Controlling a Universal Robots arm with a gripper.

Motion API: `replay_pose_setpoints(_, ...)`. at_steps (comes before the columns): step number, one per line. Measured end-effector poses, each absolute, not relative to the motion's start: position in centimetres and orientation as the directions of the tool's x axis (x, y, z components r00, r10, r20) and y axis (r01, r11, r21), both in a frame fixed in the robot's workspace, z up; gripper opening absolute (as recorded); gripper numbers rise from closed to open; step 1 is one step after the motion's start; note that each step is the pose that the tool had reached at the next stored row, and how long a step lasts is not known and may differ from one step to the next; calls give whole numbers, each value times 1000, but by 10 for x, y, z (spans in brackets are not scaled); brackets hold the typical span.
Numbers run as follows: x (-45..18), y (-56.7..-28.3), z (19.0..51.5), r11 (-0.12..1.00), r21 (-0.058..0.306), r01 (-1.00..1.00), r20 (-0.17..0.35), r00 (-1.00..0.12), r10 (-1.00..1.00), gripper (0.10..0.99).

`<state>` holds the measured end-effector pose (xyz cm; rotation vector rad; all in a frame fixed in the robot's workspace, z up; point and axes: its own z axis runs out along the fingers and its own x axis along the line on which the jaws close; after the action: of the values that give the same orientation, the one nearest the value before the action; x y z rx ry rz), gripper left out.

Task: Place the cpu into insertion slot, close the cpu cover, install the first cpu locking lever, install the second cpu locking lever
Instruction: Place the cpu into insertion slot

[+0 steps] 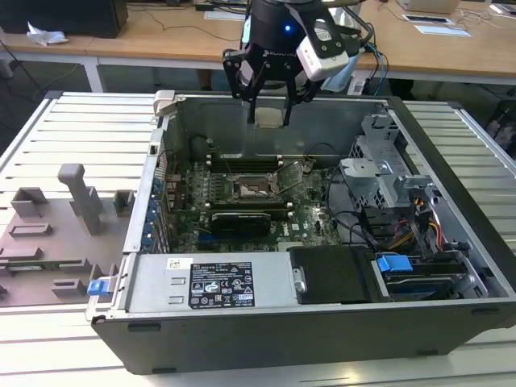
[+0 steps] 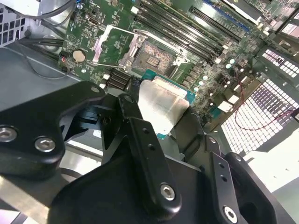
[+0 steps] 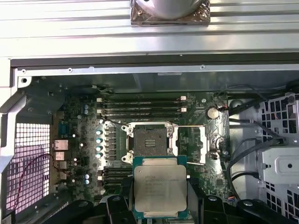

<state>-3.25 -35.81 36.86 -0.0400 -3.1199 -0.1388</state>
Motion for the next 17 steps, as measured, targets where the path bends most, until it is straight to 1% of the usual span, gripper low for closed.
replay_pose_setpoints(17,-32,-358,353,996,89,26,19,-1000,25,545)
